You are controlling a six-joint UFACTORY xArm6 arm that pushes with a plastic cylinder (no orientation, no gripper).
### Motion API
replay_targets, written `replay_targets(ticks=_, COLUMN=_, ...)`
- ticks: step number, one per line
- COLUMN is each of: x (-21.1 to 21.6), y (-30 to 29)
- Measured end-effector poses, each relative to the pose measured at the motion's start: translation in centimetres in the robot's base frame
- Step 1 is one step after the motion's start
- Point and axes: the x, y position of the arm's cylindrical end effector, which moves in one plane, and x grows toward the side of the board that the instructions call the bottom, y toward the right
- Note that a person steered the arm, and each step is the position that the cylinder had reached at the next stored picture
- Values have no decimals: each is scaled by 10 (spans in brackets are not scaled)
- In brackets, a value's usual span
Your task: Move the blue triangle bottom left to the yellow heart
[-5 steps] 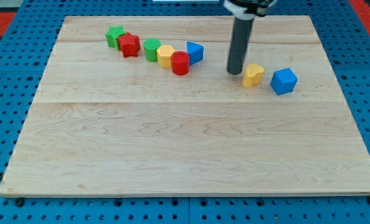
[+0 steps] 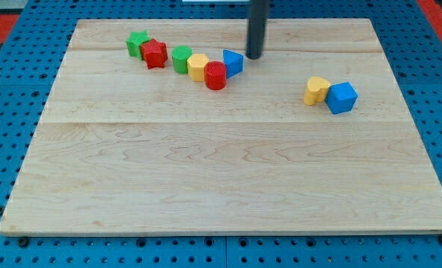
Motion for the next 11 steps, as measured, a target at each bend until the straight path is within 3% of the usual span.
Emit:
replay_targets(ticks=1, x=21, y=-36)
replay_targets(ticks=3, x=69, y=-11)
replay_targets(ticks=4, x=85, y=44)
replay_targets(ticks=6, x=89, y=-77)
replay_targets(ticks=8, x=123, y=-103)
replay_targets(ticks=11, x=143, y=22)
